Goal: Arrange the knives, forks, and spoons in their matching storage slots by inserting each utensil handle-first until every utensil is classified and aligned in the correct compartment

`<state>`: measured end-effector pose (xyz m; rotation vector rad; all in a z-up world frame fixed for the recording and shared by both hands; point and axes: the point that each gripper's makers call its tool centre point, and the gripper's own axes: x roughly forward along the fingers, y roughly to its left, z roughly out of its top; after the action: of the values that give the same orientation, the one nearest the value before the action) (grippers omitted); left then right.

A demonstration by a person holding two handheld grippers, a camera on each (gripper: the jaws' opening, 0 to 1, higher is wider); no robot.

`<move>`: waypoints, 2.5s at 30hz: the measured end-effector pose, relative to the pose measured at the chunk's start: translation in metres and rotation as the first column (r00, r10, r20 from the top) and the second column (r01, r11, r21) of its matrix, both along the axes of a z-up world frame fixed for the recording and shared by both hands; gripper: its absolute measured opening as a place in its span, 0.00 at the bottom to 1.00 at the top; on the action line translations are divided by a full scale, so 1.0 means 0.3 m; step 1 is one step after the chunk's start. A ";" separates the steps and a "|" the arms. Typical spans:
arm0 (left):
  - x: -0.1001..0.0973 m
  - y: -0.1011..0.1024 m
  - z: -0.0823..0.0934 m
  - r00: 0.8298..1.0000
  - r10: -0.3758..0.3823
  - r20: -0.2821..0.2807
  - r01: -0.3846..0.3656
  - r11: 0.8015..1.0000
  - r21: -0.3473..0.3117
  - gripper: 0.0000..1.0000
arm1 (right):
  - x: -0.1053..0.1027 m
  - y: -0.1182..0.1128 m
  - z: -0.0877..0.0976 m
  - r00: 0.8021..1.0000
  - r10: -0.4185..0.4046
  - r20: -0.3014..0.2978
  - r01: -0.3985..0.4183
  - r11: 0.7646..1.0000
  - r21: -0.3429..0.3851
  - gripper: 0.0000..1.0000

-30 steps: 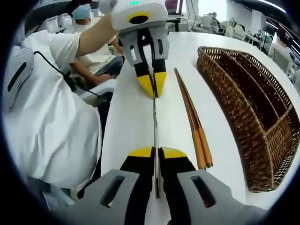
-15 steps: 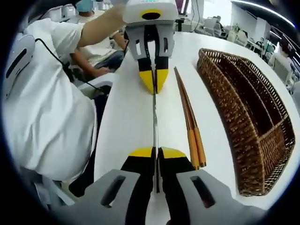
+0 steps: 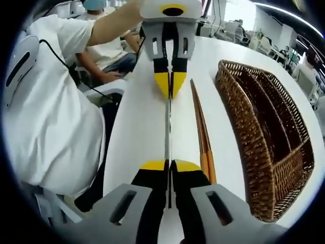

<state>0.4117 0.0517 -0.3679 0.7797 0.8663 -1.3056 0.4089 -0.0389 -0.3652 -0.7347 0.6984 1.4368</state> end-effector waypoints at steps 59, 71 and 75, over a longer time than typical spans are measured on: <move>0.332 0.055 0.077 0.997 0.072 -0.038 -0.072 0.997 -0.004 0.01 | 0.432 0.107 0.106 1.000 0.018 -0.009 -0.018 0.999 -0.045 0.03; 0.426 0.103 0.033 0.992 0.082 -0.099 -0.083 0.997 -0.008 0.01 | 0.455 0.114 0.041 0.998 0.020 -0.054 -0.024 0.997 -0.068 0.03; 0.446 0.118 0.017 0.989 0.089 -0.118 -0.090 0.996 -0.005 0.01 | 0.456 0.116 0.013 0.996 0.013 -0.083 -0.019 0.997 -0.074 0.03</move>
<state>0.5453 0.0871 -0.3628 0.6532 0.9774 -1.2854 0.5457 -0.0042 -0.3612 -0.7440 0.8148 1.4687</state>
